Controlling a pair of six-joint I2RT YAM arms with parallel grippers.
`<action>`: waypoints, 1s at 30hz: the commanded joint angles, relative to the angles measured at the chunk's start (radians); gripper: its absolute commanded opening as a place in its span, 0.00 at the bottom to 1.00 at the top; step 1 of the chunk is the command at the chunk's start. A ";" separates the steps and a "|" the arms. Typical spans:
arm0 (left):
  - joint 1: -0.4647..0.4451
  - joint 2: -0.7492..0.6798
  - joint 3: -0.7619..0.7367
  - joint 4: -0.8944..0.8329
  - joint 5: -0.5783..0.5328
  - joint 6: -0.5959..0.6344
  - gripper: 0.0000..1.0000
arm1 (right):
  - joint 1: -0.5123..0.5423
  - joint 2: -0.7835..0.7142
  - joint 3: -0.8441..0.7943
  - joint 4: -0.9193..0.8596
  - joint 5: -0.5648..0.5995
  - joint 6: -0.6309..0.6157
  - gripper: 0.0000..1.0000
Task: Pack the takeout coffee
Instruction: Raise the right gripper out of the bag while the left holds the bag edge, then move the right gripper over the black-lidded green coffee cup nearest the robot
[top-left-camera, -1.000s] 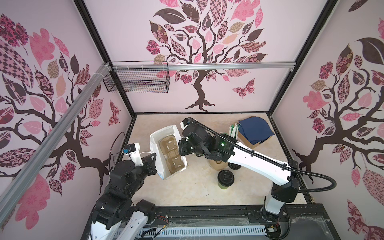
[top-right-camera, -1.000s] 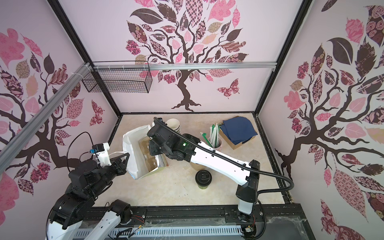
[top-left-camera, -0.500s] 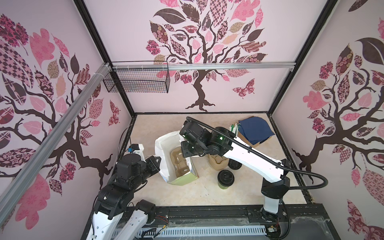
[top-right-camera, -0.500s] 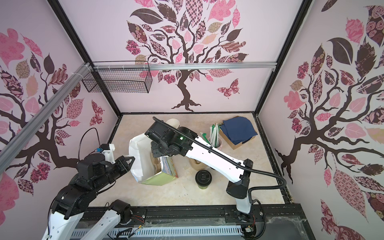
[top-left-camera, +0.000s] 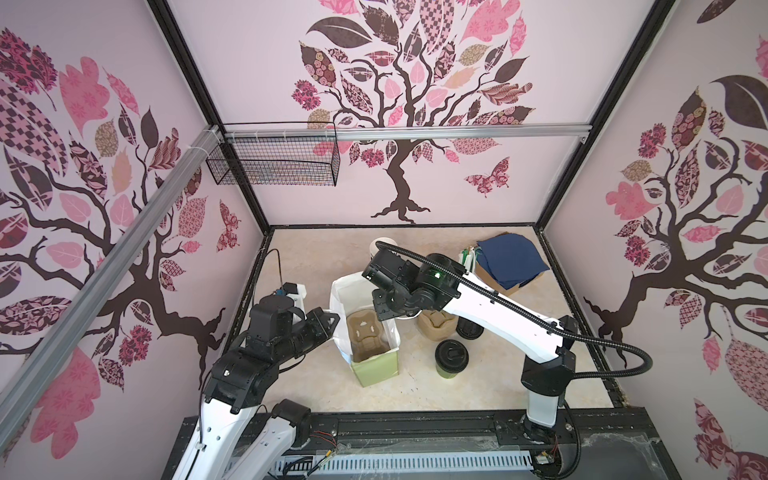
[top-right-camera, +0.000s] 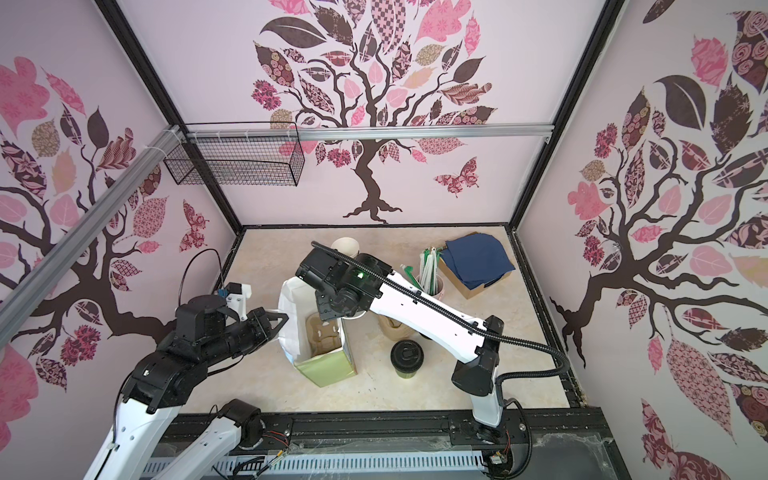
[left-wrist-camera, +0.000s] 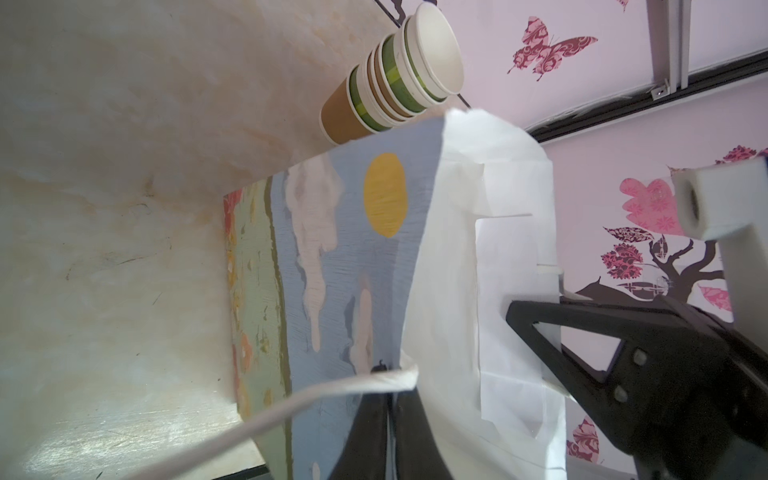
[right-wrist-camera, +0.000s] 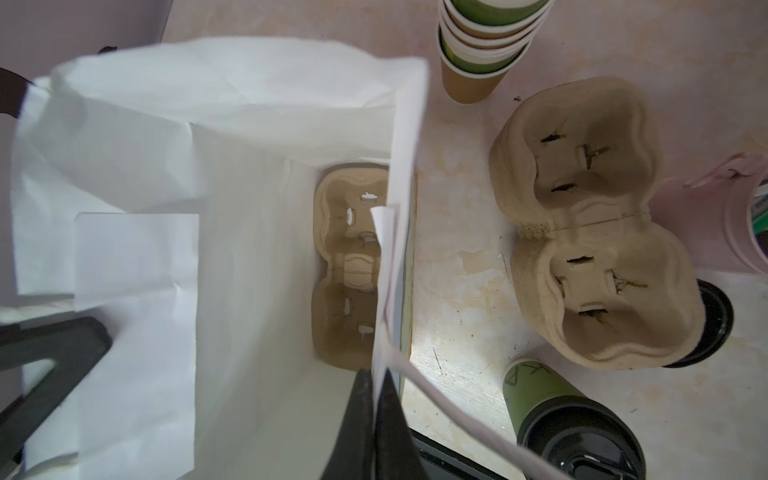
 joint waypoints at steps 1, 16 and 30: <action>-0.002 0.010 -0.036 0.027 0.041 0.011 0.11 | -0.006 0.044 0.007 -0.045 0.038 -0.010 0.04; -0.002 0.034 -0.011 0.039 0.021 0.030 0.36 | -0.007 0.034 0.067 -0.064 0.064 -0.016 0.43; -0.002 0.027 0.039 0.124 0.005 0.050 0.52 | -0.007 -0.269 -0.092 0.236 0.091 -0.102 0.63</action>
